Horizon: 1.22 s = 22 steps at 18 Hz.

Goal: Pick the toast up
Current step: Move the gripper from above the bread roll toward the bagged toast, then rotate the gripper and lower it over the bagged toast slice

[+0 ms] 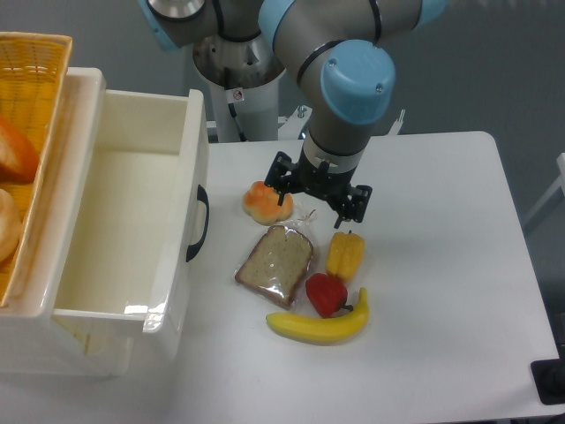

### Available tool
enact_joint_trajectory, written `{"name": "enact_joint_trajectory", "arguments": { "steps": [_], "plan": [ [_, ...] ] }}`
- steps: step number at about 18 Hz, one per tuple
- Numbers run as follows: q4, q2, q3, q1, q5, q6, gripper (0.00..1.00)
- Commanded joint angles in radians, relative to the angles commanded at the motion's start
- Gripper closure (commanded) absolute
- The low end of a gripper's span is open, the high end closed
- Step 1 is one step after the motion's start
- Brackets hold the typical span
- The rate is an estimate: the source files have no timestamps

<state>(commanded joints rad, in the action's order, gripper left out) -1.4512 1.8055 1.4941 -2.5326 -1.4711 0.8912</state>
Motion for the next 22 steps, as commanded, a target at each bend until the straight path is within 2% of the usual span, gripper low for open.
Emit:
{"name": "enact_joint_trajectory", "arguments": {
  "steps": [5,10,14,19,22],
  "plan": [
    [0.003,0.005,0.003,0.006,0.002,-0.005,0.00],
    [0.043,0.008,0.069,0.009,0.002,-0.012,0.00],
    [0.069,0.006,0.152,0.015,0.000,-0.012,0.00],
    [0.069,0.023,0.205,0.025,0.000,-0.006,0.00],
    [0.068,0.054,0.206,0.038,0.003,-0.009,0.00]
  ]
}}
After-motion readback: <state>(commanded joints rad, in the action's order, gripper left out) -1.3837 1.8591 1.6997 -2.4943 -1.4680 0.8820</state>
